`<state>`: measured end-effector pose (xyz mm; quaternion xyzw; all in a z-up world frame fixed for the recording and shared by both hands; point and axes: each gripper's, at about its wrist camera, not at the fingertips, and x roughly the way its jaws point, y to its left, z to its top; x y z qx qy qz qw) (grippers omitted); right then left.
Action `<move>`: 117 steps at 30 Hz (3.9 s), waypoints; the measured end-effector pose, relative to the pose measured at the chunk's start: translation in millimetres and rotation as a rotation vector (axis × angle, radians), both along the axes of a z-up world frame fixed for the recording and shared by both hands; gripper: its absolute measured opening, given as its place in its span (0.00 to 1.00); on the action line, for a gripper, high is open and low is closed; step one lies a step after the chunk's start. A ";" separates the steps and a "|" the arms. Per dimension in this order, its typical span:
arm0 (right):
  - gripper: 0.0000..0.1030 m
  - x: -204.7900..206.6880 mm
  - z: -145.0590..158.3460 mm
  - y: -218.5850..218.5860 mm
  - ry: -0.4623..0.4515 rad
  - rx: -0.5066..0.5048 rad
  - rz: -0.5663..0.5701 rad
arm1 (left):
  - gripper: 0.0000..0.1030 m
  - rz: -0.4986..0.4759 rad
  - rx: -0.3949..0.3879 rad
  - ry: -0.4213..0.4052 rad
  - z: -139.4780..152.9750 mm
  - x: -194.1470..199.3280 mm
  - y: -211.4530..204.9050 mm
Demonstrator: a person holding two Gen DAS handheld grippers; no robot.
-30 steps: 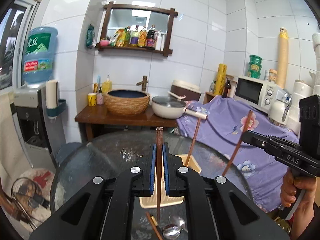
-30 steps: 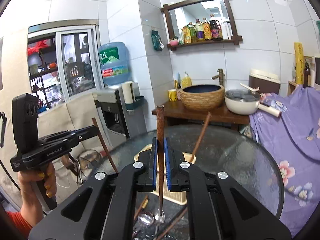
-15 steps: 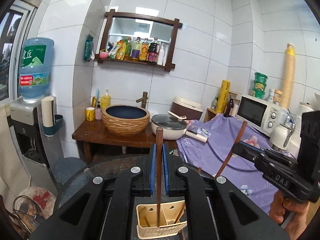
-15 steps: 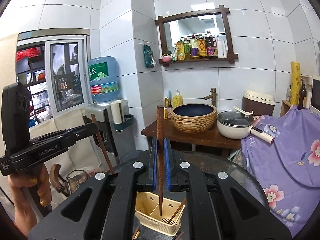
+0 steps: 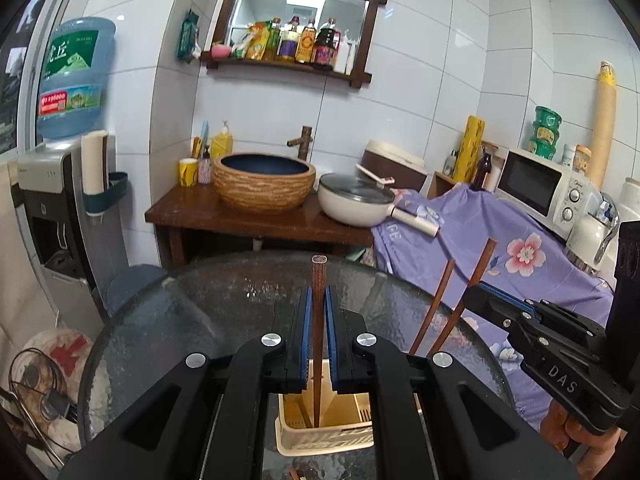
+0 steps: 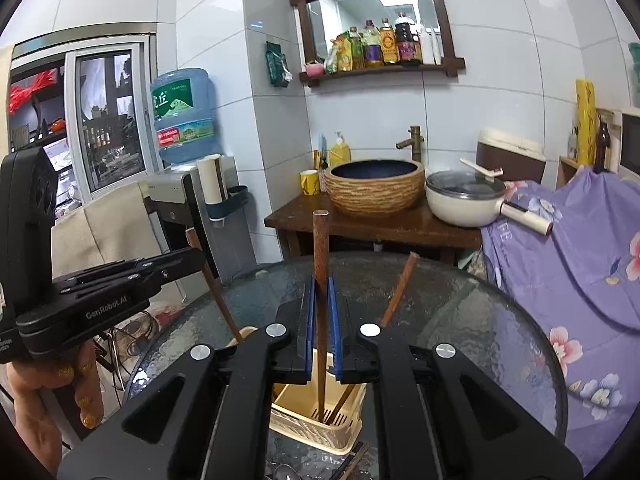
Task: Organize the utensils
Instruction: 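Lower the brown chopstick into the holder with the left tool while the right tool lowers its chopstick, then open the left tool to release its chopstick while the right tool releases its chopstick, then move both open tools down to the utensils beside the holder, then grasp a brown chopstick with the left tool while the right tool grasps another brown chopstick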
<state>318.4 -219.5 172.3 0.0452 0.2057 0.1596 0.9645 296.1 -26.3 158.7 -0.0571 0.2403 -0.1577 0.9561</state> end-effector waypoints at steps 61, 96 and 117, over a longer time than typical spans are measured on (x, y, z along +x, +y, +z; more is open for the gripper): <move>0.52 -83.8 -217.7 2.0 0.428 -0.121 -0.116 | 0.78 0.070 0.187 0.332 -202.4 -98.7 11.3; 0.36 -66.8 -226.7 -11.4 0.461 -0.226 -0.144 | 0.61 0.051 0.232 0.390 -209.8 -97.4 4.2; 0.10 8.4 -224.7 2.9 0.469 -0.241 -0.116 | 0.46 0.083 0.282 0.404 -210.9 -49.1 -10.2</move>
